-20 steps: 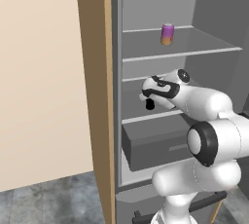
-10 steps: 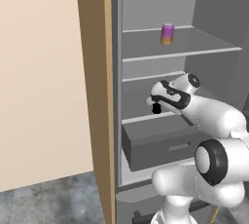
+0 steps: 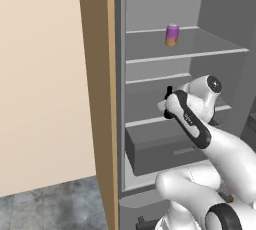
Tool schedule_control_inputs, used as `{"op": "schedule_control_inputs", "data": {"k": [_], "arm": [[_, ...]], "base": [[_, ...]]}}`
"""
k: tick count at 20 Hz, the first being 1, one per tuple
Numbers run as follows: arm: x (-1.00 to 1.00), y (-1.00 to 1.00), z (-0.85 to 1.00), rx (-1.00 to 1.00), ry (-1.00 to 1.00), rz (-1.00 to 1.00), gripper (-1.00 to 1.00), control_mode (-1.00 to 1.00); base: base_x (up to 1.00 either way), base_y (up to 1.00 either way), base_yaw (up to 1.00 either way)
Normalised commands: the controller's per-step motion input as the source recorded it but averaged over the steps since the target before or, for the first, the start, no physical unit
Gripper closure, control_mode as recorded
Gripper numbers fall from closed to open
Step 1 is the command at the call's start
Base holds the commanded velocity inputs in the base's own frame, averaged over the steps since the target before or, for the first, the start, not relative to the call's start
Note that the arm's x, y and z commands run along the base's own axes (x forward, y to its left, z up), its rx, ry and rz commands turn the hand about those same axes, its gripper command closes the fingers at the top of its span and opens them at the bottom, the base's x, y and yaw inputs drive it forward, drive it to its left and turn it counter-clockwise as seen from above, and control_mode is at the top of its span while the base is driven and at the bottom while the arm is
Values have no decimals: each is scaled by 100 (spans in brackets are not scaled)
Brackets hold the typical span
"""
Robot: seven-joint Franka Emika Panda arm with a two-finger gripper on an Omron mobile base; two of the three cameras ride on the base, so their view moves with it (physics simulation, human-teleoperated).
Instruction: Open the fridge, grab two sodas, and place both sodas inside the bowl with ice on the dining counter.
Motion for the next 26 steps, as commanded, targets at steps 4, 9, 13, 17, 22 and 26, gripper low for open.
{"op": "schedule_control_inputs", "data": {"k": [4, 9, 13, 17, 22, 26], "arm": [[-89, -5, 63, -3, 0, -1, 100, -100], [-100, -17, 39, 0, 0, 0, 100, -100], [-100, -4, 60, 0, 0, 0, 100, -100], [-87, 1, 56, -1, 0, 0, 100, -100], [-85, 2, 41, -2, 0, 0, 100, -100], [-88, 0, 26, 0, 0, 0, 100, -100]], "base": [[0, 0, 0], [0, 0, 0], [0, 0, 0], [0, 0, 0], [0, 0, 0], [0, 0, 0]]}}
